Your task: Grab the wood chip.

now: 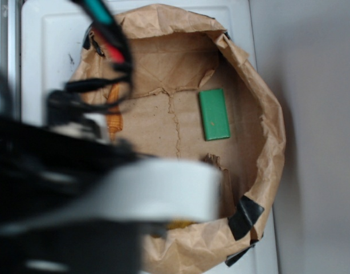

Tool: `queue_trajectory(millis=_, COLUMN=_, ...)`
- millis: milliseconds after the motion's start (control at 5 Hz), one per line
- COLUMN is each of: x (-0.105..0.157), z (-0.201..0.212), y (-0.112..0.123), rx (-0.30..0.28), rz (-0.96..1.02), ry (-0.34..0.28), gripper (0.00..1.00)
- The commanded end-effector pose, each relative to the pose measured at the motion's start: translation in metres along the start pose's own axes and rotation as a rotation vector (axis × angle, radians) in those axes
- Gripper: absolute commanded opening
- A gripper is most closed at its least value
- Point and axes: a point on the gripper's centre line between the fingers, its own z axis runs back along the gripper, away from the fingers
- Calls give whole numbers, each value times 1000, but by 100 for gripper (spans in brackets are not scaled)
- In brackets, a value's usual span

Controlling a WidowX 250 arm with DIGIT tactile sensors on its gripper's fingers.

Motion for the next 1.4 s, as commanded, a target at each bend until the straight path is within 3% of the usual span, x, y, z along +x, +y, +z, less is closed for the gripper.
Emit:
queue_trajectory(millis=0, x=50, z=-43, y=38, rx=-39, rz=249, ry=-35, gripper=100)
queue_trajectory(millis=800, x=50, z=-43, y=38, rx=-39, rz=249, ry=-35, gripper=100)
queue_trajectory(millis=1000, x=52, z=-76, y=45, rx=-50, rz=286, ry=-55, gripper=100)
queue_trajectory(millis=1200, x=47, z=-97, y=56, rx=-20, rz=300, ry=-75, gripper=100)
